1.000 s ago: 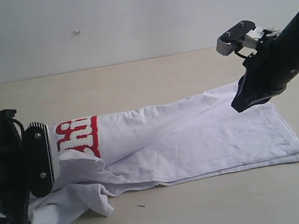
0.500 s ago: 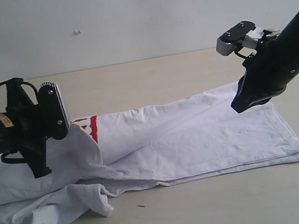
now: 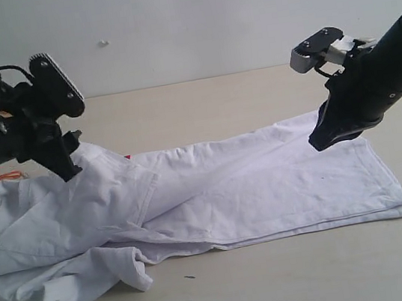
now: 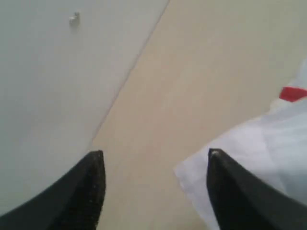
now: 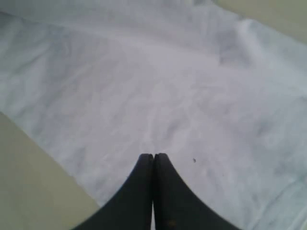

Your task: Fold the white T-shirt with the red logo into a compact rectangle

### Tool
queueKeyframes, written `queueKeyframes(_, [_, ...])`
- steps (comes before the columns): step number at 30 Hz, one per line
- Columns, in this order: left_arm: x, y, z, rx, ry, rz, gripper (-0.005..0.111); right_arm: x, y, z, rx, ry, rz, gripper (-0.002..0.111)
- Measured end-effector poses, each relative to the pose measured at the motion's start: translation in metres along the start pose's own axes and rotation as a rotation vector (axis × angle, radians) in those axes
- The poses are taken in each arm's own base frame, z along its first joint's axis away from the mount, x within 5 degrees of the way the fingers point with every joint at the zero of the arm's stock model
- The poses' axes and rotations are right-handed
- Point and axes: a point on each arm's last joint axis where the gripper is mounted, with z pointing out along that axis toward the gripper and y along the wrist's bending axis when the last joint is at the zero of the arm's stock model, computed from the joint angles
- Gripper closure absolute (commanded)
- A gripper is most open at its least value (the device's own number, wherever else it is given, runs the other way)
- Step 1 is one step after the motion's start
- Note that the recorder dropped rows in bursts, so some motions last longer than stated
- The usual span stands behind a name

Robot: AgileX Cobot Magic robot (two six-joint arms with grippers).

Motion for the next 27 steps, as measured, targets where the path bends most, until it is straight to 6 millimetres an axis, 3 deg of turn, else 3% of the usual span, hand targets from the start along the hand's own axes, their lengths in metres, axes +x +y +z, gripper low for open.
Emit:
queueKeyframes(6, [0.005, -0.028, -0.064, 0.400, -0.066, 0.343, 0.058, -0.001, -0.001, 0.000, 0.009, -0.008, 0.001, 0.108])
queueKeyframes(10, [0.021, -0.053, -0.095, 0.622, -0.057, 0.364, 0.059, -0.001, -0.001, 0.000, 0.011, -0.009, 0.001, 0.108])
queueKeyframes(19, [0.060, -0.080, -0.117, 0.783, 0.089, 0.484, 0.048, 0.000, 0.001, 0.000, -0.006, 0.003, 0.001, 0.108])
queueKeyframes(27, [0.068, -0.085, -0.112, 0.743, 0.118, 0.491, 0.047, 0.000, 0.001, 0.000, -0.014, -0.005, 0.014, 0.108])
